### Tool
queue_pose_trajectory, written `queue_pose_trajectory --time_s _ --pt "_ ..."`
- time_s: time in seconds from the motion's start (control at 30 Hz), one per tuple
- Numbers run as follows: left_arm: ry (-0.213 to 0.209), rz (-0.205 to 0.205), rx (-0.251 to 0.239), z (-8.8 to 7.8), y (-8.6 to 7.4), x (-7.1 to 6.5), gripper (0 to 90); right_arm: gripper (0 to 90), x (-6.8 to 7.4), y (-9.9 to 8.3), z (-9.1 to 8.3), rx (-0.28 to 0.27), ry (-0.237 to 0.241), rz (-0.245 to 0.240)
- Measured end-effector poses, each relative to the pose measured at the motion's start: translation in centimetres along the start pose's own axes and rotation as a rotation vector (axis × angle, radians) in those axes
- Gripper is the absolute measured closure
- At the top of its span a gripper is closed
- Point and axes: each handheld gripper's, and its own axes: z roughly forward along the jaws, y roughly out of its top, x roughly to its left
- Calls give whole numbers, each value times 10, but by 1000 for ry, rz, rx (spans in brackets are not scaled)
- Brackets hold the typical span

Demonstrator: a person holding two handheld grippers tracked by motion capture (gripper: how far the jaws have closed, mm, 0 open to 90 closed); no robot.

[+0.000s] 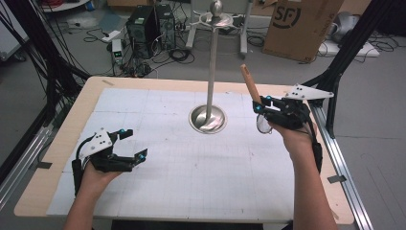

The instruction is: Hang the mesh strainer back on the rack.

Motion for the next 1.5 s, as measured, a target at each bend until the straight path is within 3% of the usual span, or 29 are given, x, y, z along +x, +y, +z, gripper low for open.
queue_pose_trajectory --time_s 0.27,1.1,1.5 --pt "-2 3 3 1 0 -1 116 680 -2 21 -2 -12 -16 -32" --pt "-12 -4 12 1 -1 0 117 680 -11 79 2 -71 -32 -48" --pt "-10 -4 16 1 -1 0 116 680 -14 91 12 -74 -26 -47"
